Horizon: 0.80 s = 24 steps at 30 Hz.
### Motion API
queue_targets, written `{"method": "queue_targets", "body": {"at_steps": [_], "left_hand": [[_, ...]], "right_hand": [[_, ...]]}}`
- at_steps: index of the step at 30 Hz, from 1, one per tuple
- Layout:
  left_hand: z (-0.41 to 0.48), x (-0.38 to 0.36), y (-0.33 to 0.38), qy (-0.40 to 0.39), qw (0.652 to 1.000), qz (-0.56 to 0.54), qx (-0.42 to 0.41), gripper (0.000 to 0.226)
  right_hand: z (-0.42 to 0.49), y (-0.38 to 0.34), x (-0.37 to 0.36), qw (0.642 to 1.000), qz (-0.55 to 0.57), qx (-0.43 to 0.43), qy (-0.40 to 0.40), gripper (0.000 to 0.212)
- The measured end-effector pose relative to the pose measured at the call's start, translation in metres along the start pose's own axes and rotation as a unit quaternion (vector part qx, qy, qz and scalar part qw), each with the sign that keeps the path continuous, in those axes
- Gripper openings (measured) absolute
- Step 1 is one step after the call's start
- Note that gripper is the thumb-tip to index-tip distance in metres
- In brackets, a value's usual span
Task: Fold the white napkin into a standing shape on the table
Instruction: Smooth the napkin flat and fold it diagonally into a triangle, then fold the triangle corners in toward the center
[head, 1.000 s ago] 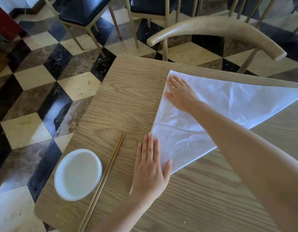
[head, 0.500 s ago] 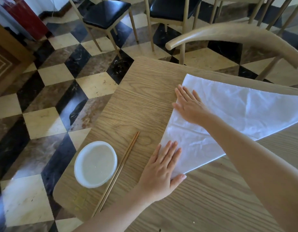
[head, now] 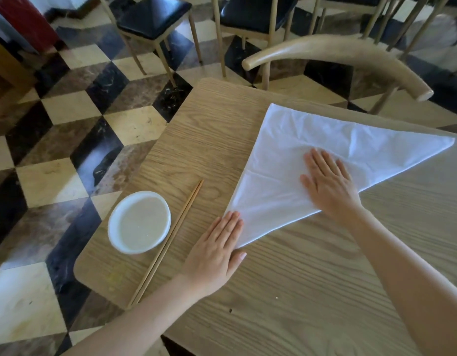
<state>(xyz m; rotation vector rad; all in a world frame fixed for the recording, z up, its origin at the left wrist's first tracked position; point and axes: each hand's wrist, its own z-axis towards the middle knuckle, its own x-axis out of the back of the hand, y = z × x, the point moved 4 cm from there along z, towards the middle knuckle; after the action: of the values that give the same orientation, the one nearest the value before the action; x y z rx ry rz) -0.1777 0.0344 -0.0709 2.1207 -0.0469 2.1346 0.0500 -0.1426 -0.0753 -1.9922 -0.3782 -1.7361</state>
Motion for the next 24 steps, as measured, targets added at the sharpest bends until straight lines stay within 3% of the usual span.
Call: {"method": "queue_targets", "body": {"at_steps": [4,10,13,15,20,24], "left_hand": [[0.000,0.003,0.001,0.034,0.997,0.068,-0.032,0.045],[0.002,0.014,0.005,0.028,0.988,0.136,-0.065,0.044],[0.018,0.041,-0.008,-0.012,0.999,-0.027,-0.027,0.035],[0.035,0.061,-0.028,-0.043,0.983,-0.169,0.062,0.029],[0.096,0.111,-0.064,0.032,0.907,-0.380,0.178,0.007],[0.149,0.124,-0.074,0.026,0.825,-0.520,0.219,0.006]], "right_hand": [[-0.001,0.019,0.008,0.999,0.004,-0.018,-0.048,0.063],[-0.063,-0.039,-0.007,0.987,0.007,0.142,-0.068,0.087],[-0.078,-0.033,-0.007,0.987,0.049,0.148,-0.036,0.080],[-0.076,-0.027,0.002,0.984,0.102,0.145,-0.007,0.065],[-0.068,-0.020,0.019,0.976,0.187,0.086,0.075,0.029],[-0.061,-0.009,0.027,0.949,0.277,-0.041,0.143,0.012]]}}
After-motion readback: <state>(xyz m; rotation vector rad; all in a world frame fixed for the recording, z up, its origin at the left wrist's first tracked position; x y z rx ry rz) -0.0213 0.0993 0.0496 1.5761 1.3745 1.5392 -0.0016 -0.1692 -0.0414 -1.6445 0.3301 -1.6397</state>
